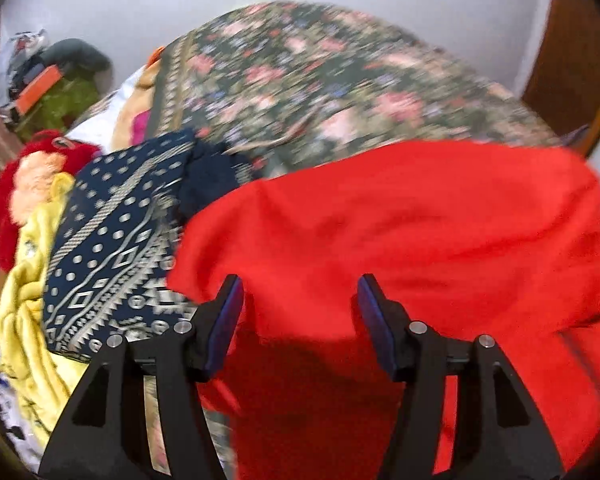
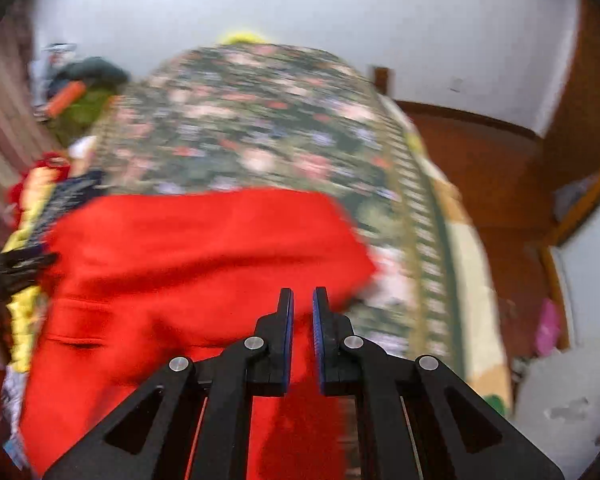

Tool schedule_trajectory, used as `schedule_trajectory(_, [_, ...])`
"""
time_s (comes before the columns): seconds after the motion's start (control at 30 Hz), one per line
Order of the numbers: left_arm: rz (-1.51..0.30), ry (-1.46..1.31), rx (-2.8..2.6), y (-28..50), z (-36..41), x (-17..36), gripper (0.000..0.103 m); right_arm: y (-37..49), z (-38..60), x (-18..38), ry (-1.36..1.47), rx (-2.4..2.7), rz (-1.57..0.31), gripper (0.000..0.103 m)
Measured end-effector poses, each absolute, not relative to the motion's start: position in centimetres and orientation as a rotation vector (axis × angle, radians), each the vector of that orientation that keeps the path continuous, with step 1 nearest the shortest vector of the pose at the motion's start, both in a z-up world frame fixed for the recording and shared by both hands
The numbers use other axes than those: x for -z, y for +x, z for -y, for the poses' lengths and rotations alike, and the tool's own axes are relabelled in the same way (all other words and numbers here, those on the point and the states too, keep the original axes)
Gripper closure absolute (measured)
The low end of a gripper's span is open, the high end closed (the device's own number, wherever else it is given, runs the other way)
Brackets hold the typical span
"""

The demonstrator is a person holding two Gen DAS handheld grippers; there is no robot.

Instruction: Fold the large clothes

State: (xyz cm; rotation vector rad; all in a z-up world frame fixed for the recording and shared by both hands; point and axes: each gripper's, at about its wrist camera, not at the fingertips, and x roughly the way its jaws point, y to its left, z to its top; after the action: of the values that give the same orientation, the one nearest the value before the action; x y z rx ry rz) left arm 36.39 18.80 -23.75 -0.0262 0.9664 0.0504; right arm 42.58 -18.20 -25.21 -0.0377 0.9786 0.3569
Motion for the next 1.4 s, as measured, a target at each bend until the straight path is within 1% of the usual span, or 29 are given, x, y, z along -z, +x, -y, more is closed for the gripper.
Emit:
schedule_trajectory(0.07, [-0.951, -0.039, 0.011, 35.8, -17.4, 22.8, 0.038, 42.3, 14.8, 25.3, -0.033, -0.455, -1.001, 0.098])
schedule_trajectory(0.1, [-0.946, -0.037, 0.034, 35.5, -16.6, 22.7, 0.031, 42.1, 13.2, 25.7, -0.041, -0.49, -1.014, 0.098])
schedule_trajectory(0.13, [-0.943, -0.028, 0.048, 35.5, -15.9, 22.7, 0.026, 41.8, 11.6, 26.3, -0.067, -0.508, -1.024, 0.098])
schedule_trajectory(0.2, [-0.949, 0.004, 0.064, 35.2, -14.5, 23.3, 0.02, 41.4, 9.0, 28.2, -0.169, -0.495, -1.039, 0.098])
schedule_trajectory(0.27, [-0.988, 0.049, 0.048, 35.5, -13.7, 24.9, 0.019, 41.6, 6.5, 31.3, -0.346, -0.4, -1.067, 0.098])
schedule_trajectory(0.33, [-1.045, 0.061, 0.045, 35.8, -13.5, 26.8, 0.018, 41.5, 6.7, 33.5, -0.422, -0.362, -1.09, 0.098])
schedule_trajectory(0.37, [-1.063, 0.046, 0.058, 35.8, -13.6, 27.7, 0.018, 41.1, 7.1, 33.7, -0.421, -0.382, -1.061, 0.098])
schedule_trajectory(0.43, [-1.049, 0.005, 0.068, 35.6, -14.2, 28.1, 0.015, 40.8, 8.2, 33.7, -0.44, -0.35, -1.074, 0.098])
schedule_trajectory(0.5, [-1.049, -0.019, 0.072, 35.6, -14.6, 28.3, 0.013, 40.1, 9.3, 33.7, -0.46, -0.341, -1.062, 0.098])
schedule_trajectory(0.57, [-1.049, -0.026, 0.055, 35.5, -14.7, 28.6, 0.009, 39.5, 10.2, 33.8, -0.473, -0.315, -1.067, 0.098])
schedule_trajectory(0.8, [-1.034, 0.044, 0.019, 34.5, -14.0, 28.4, 0.008, 38.3, 13.3, 33.9, -0.485, -0.24, -1.087, 0.098])
schedule_trajectory(1.0, [-1.044, 0.049, -0.008, 32.5, -14.5, 28.2, 0.008, 36.7, 15.4, 33.6, -0.494, -0.181, -1.077, 0.098])
schedule_trajectory(1.17, [-1.044, 0.019, -0.032, 29.5, -15.7, 27.9, 0.008, 35.6, 17.6, 33.5, -0.447, -0.159, -1.095, 0.097])
schedule_trajectory(1.3, [-1.069, -0.039, -0.038, 27.6, -17.1, 28.0, 0.008, 34.6, 19.0, 33.1, -0.383, -0.171, -1.115, 0.094])
schedule_trajectory(1.33, [-1.063, -0.065, -0.036, 26.8, -17.6, 27.8, 0.008, 34.3, 19.3, 32.9, -0.367, -0.17, -1.117, 0.092])
schedule_trajectory(1.37, [-1.061, -0.082, -0.038, 26.1, -17.9, 27.7, 0.008, 34.0, 19.6, 32.8, -0.361, -0.162, -1.115, 0.076])
schedule_trajectory(1.4, [-1.061, -0.093, -0.039, 25.7, -18.2, 27.6, 0.009, 33.6, 19.8, 32.7, -0.37, -0.135, -1.107, 0.055])
